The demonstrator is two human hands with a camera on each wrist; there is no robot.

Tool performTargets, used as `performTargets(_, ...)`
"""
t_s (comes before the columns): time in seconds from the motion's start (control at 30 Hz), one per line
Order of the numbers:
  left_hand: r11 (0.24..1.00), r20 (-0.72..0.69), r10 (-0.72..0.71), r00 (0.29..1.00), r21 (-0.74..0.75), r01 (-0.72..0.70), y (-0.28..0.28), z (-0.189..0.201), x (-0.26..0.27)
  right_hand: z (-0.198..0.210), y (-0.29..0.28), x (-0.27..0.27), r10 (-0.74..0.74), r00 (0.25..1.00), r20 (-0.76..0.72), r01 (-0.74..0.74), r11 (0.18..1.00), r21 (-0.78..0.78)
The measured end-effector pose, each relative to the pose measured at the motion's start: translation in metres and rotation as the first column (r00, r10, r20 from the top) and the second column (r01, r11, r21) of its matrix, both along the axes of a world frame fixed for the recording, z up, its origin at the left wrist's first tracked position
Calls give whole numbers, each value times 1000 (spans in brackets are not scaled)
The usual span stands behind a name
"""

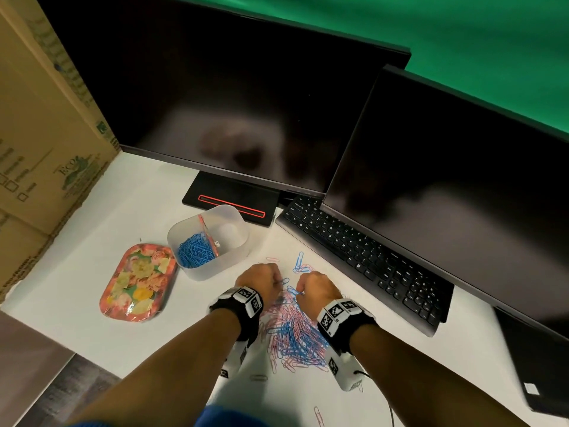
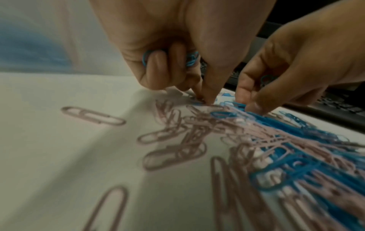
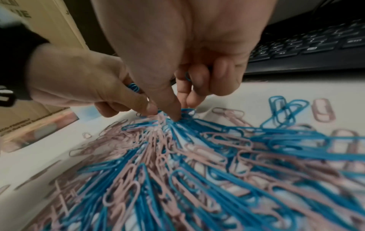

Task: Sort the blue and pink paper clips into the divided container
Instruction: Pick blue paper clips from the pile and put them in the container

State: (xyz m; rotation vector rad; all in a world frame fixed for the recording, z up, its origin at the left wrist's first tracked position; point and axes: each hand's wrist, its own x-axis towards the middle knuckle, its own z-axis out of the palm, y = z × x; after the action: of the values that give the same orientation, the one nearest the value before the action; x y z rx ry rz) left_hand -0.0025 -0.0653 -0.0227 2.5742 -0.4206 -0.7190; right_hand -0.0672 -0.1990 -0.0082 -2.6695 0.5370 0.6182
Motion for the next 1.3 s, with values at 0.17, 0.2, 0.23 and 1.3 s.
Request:
performTargets(0.17,999,-26,-34,999,30,34,5,-2,3,2,-4,0,-20,996,-83,22,1000,20)
performTargets(0.2,999,-36,-27,999,19,27,8,-3,4,2,-5,-1,-38,996,-75,42,998,54)
performTargets(0.23,1000,-44,-13,999,7,13,11,-4,6,1,-7,-3,-75,996,-58,80,992,97)
performTargets(1.3,931,30,-354,935,103,350,-26,17,-28,6,-31,41,66,996,63,-63,997,-47)
